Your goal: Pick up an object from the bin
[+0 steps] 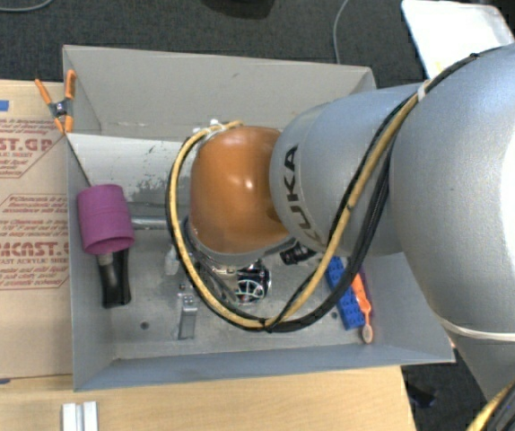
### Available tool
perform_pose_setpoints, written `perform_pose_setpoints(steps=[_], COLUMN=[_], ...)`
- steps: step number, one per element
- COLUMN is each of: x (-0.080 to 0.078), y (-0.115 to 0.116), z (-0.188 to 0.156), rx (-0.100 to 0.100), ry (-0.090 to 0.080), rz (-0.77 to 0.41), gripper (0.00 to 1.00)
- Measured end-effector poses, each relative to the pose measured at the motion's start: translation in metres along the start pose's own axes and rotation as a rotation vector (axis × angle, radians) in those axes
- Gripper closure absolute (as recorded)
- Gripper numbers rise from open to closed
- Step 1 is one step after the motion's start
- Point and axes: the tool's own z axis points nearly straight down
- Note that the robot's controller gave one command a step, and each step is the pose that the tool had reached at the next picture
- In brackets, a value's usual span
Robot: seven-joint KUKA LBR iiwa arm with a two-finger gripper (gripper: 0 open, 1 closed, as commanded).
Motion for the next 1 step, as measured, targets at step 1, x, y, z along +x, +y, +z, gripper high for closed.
perform_pose_setpoints(steps=[1], x=[0.0], y=[0.0], z=[0.0], rx=[0.0], ry=[0.0], rz=[0.0], gripper=[0.0])
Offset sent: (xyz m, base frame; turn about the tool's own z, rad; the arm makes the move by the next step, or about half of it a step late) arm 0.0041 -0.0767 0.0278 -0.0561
